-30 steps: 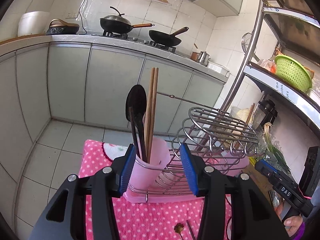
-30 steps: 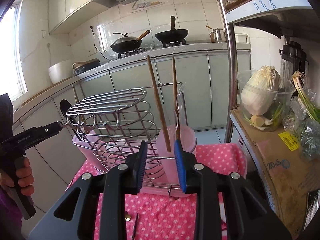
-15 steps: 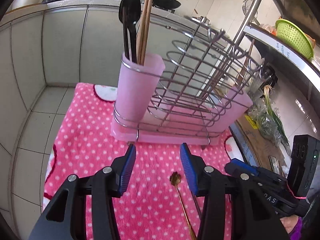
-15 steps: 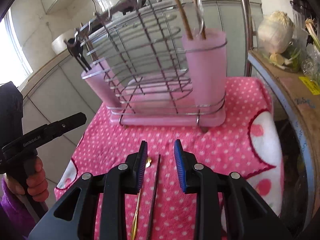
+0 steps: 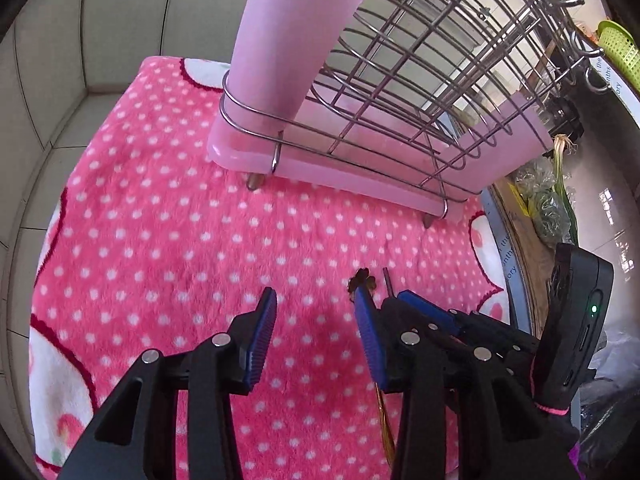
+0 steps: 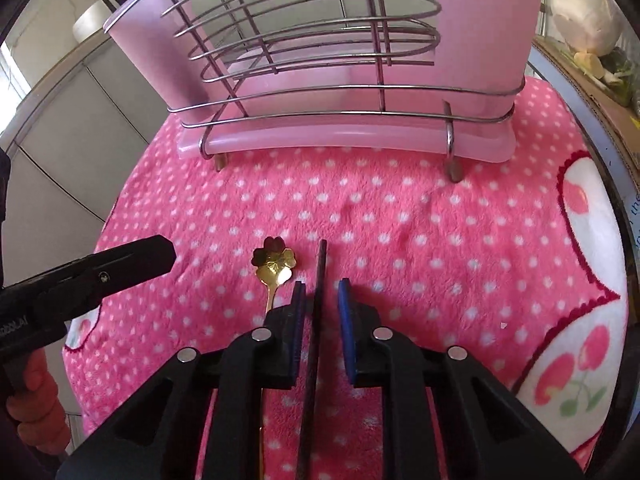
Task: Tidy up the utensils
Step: 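Grasp the gold spoon with the left gripper while the right grips a thin dark stick, then lift the gold spoon and dark stick upright and carry both over the pink cup, then lower the gold spoon and dark stick into the pink cup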
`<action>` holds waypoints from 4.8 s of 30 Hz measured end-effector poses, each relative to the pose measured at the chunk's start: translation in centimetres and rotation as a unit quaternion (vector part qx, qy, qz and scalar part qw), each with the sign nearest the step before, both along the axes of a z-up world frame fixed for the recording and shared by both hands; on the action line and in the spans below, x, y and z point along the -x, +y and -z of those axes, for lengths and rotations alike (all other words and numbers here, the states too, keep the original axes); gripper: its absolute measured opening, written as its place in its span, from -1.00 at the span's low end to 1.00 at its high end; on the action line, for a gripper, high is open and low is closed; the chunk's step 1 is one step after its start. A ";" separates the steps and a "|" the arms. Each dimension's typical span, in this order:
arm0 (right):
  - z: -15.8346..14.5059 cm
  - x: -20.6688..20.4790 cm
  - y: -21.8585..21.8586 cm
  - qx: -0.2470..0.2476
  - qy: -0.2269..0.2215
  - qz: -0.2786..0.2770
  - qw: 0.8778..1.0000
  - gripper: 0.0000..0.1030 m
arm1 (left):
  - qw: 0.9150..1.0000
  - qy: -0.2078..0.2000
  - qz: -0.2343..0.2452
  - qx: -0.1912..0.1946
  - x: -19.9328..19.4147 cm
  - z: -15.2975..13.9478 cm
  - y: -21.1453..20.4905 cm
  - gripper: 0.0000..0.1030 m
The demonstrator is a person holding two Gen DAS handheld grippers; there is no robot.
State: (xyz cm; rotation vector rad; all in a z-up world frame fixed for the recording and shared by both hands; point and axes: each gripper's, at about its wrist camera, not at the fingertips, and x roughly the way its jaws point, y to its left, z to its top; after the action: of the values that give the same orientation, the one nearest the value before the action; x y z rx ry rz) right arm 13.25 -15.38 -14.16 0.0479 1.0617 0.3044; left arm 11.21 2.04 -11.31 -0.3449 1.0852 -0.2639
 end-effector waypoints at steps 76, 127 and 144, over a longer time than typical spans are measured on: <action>-18.0 4.1 -11.1 -0.153 -0.329 0.105 0.926 -0.92 | 0.949 -0.292 -0.071 -0.090 3.6 -17.7 5.3 -0.98; -15.7 -4.2 -12.1 -0.131 -0.347 0.132 0.919 -0.92 | 0.929 -0.334 -0.073 -0.142 -3.4 -15.5 2.4 -0.95; -16.5 -7.9 -10.6 -0.098 -0.245 0.110 0.958 -0.90 | 0.963 -0.257 -0.069 -0.052 -9.0 -14.7 3.5 -0.90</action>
State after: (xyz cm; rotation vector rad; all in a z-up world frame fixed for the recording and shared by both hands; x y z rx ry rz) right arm 21.17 -25.99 2.30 0.2545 0.5251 0.2033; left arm 20.17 5.53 3.43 -0.2362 0.5574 -0.1577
